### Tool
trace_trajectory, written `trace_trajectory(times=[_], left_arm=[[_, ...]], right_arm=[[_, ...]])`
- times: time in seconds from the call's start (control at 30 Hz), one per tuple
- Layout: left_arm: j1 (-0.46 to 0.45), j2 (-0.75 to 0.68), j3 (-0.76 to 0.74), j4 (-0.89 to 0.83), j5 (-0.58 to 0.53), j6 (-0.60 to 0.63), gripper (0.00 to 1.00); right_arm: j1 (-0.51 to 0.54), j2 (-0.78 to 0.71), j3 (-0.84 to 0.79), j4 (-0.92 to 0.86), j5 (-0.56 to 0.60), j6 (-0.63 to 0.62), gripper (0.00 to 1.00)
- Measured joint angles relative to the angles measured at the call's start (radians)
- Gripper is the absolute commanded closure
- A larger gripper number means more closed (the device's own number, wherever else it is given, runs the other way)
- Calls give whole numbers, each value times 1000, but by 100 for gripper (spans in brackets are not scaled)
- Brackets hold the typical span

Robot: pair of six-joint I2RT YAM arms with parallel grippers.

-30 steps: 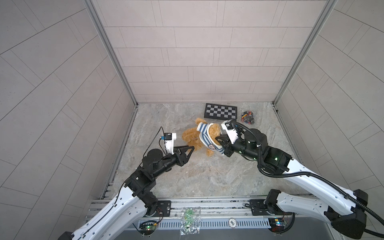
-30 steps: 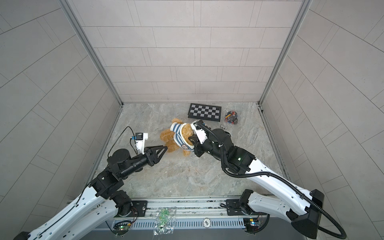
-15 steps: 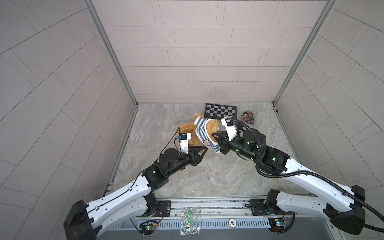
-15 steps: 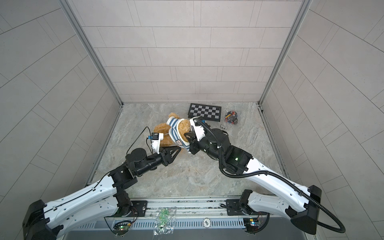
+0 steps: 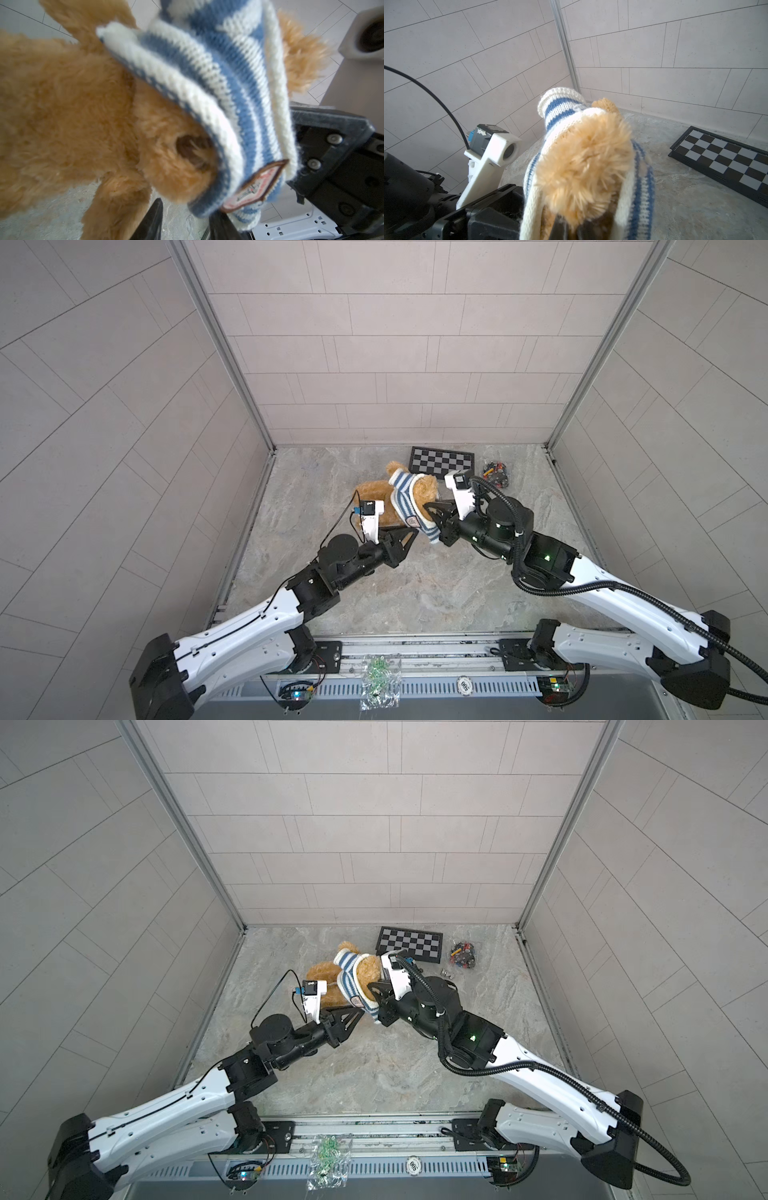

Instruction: Dress the teddy bear

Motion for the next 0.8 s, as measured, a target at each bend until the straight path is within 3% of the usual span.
trace_trajectory(times=[0.47, 0.8], left_arm=[[-2, 55, 33, -9, -1, 23, 100], [-2, 99, 34, -39, -3, 27, 100]], right_arm=[[-1, 8, -11, 15, 3, 28, 100], [-1, 3, -11, -8, 23, 58, 100]])
